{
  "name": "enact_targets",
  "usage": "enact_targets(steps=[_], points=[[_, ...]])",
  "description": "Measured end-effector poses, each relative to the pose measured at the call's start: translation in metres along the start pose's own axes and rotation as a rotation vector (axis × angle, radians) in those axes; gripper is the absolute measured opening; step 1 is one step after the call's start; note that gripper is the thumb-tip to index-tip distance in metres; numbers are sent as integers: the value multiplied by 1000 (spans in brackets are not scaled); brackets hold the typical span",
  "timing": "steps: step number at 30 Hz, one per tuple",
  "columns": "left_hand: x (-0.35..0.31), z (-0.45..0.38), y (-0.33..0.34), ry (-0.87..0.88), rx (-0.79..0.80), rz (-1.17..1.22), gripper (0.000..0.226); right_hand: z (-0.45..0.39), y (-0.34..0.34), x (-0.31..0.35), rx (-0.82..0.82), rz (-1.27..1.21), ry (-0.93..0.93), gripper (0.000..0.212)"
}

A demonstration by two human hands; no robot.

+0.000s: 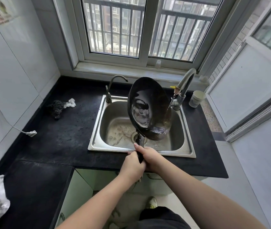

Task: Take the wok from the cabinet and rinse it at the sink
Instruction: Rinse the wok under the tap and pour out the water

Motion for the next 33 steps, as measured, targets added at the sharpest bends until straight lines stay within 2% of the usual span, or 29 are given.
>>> enact_targets(steps=[3, 6, 10, 21, 24, 27, 30, 33], points=[[-1, 1, 7, -2, 10, 48, 13, 1, -7, -3, -34, 68, -16, 54], [1, 1, 13, -32, 11, 95, 12, 0, -14, -7, -59, 102, -18, 38], [3, -6, 21, -103, 31, 192, 11, -2, -20, -5, -54, 108, 21, 35], [-16, -33, 50, -165, 50, 242, 7, -5, -55, 13, 109, 157, 75, 37], [-19, -36, 57, -182, 51, 247, 17, -8, -69, 25, 146, 310, 42, 41], [-20, -38, 64, -212, 49, 272, 10, -12, -83, 35, 174, 590, 8, 46], [-19, -37, 71, -241, 30, 336, 9, -16, -101, 47, 242, 687, 41, 39], [-20, -36, 77, -267, 21, 387, 11, -27, -140, 90, 107, 704, -4, 33]])
Point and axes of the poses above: each hand's wrist, its own z-axis away from the middle knuckle, its own y-axis out of the palm, x = y × z, the point moved 8 cm from there along -z, towards the middle knuckle, and after that the axes turned 6 degrees about y, right-handed, at the moved point
